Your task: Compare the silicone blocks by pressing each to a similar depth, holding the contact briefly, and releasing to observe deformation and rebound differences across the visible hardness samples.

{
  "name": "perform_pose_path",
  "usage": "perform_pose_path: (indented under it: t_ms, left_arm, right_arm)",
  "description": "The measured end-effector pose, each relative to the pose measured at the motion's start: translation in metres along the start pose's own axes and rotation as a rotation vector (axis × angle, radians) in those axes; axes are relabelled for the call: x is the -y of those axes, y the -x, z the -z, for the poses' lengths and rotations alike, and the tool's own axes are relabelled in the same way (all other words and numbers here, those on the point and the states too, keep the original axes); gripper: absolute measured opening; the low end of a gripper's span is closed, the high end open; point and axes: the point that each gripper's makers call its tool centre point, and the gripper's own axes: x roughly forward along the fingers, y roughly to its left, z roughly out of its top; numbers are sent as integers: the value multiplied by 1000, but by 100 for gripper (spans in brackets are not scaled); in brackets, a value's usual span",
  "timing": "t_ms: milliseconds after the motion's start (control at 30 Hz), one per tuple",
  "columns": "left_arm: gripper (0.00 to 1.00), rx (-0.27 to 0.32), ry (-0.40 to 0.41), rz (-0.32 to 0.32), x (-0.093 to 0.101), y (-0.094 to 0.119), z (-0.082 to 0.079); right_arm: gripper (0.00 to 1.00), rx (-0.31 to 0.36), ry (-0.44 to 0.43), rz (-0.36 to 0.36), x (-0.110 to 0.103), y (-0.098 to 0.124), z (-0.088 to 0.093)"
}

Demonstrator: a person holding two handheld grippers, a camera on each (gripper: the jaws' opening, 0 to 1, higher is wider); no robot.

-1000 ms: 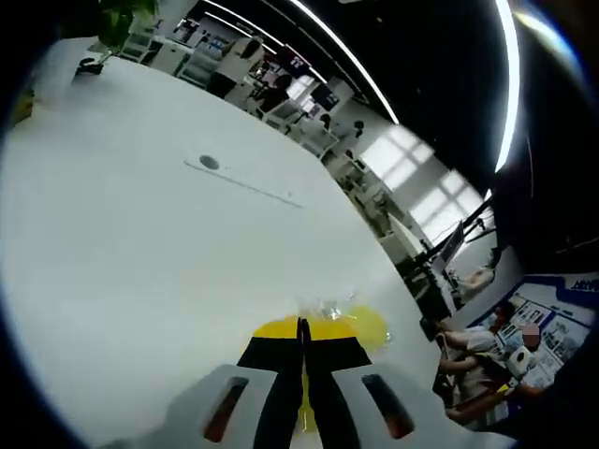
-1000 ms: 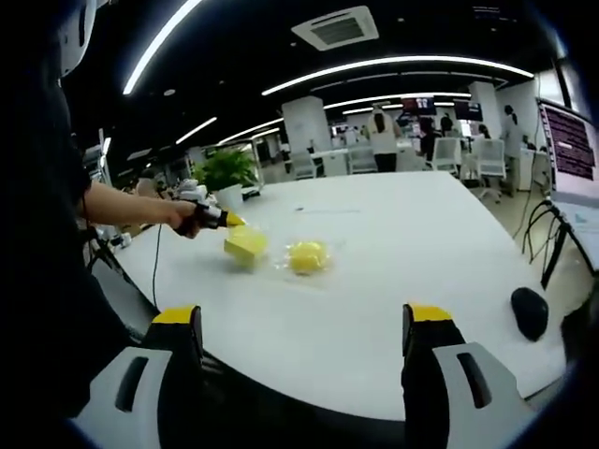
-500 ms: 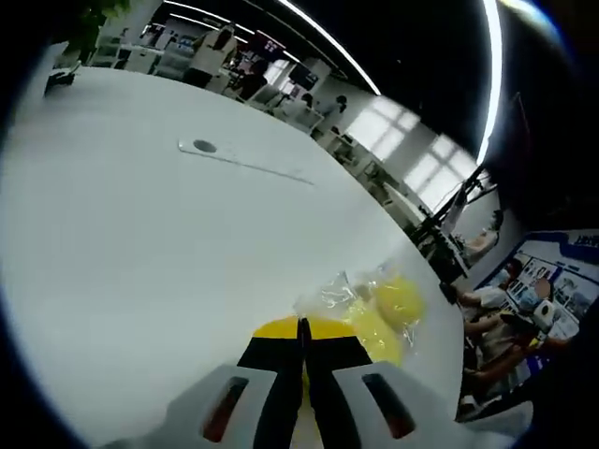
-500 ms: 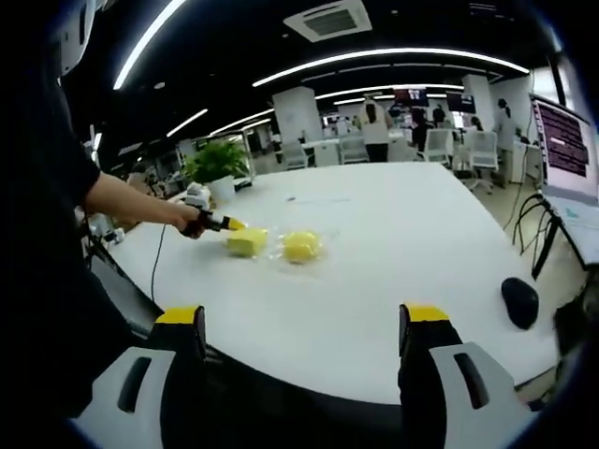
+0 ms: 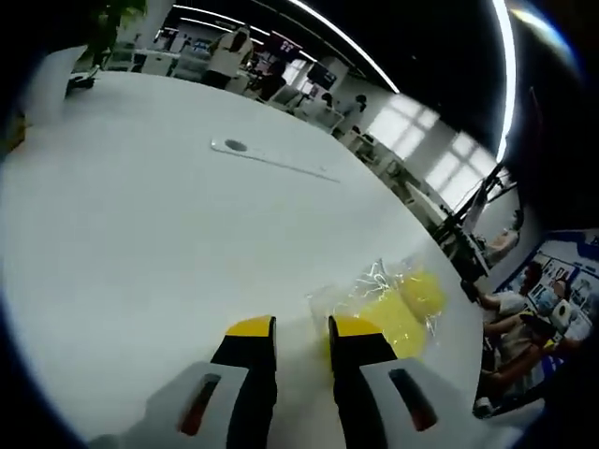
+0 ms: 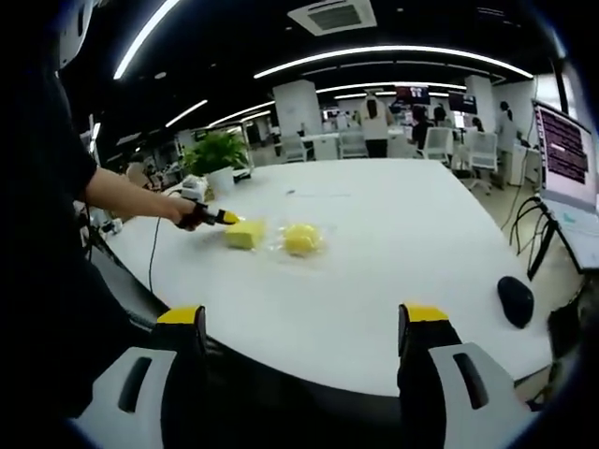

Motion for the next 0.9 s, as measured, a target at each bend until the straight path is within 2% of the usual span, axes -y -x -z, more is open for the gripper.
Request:
perform_pose_path:
  t_ms: [100, 267, 367, 500, 600, 800, 900]
  left_arm:
    - [24, 37, -39, -23, 2, 13, -7]
    - [35, 191, -76, -86, 6, 41, -30]
    - [42, 214, -163, -92, 22, 58, -27]
    - [47, 235, -208, -86, 41, 75, -22]
    - [51, 276, -265, -75, 63, 93, -19]
    - [63, 311, -372, -70, 93, 117, -13]
    - [72, 321, -477, -77, 110, 127, -12]
  right_arm:
    - [76, 24, 2, -14, -1, -3, -5]
    - [76, 46, -3, -31, -3, -7, -6]
    - [75, 52, 18, -44, -3, -9, -7]
    - [75, 57, 19, -67, -3, -13, -6]
    - [76, 65, 34, -83, -3, -16, -7]
    - [77, 81, 60, -126, -4, -26, -16]
    - [79, 77, 63, -140, -2, -32, -19]
